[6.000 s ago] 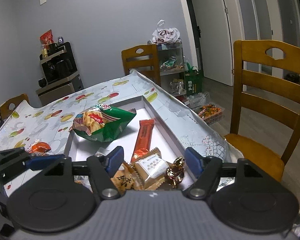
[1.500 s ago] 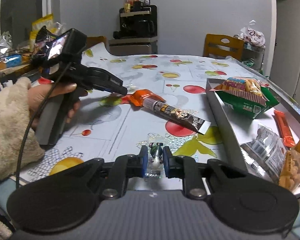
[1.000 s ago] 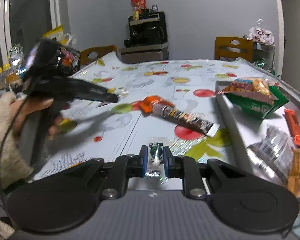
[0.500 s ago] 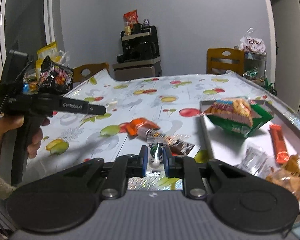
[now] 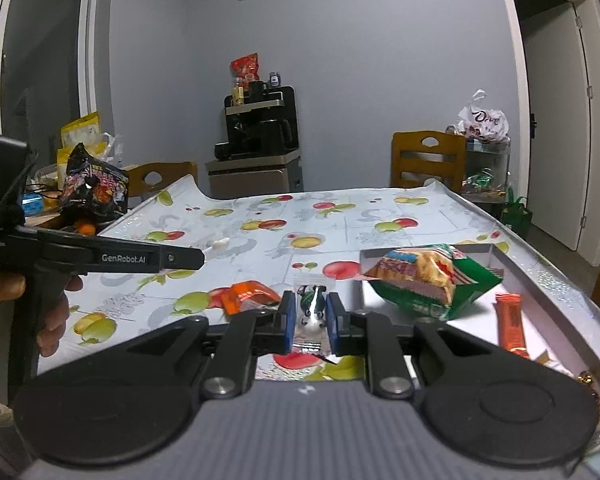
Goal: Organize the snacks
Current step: 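Carry the pink-labelled packet with the left gripper while the right gripper carries the white-green item over the box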
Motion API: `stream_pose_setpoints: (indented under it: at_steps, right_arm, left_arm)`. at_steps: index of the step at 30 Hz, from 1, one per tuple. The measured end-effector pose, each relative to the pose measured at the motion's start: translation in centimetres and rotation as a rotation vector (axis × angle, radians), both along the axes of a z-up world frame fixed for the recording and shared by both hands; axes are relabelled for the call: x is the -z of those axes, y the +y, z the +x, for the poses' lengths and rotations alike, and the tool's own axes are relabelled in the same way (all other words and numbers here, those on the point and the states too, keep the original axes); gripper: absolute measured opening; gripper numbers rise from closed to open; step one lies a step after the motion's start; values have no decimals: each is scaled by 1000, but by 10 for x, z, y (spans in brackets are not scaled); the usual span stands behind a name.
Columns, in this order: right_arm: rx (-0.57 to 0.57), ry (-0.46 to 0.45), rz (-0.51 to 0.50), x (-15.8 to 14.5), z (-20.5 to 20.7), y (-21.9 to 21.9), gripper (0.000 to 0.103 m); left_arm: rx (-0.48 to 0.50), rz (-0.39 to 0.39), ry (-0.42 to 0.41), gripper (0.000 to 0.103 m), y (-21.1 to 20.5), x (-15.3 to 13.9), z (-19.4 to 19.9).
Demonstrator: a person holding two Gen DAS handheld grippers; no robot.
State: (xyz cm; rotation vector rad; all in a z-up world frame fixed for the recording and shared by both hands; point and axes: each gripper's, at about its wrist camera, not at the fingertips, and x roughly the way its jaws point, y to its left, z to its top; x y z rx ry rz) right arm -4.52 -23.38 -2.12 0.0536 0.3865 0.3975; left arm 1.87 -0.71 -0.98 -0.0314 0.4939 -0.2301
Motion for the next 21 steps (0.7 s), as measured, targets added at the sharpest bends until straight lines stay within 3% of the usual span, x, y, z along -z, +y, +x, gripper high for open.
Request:
stream_pose_setpoints:
  at_steps: [7, 21]
  right_arm:
    - [67, 7, -5, 4, -1, -26, 16]
    - [290, 41, 19, 19, -11, -124, 16]
  left_arm:
    - [122, 1, -5, 16, -39, 0, -4]
    - [338, 48, 18, 16, -121, 13, -13]
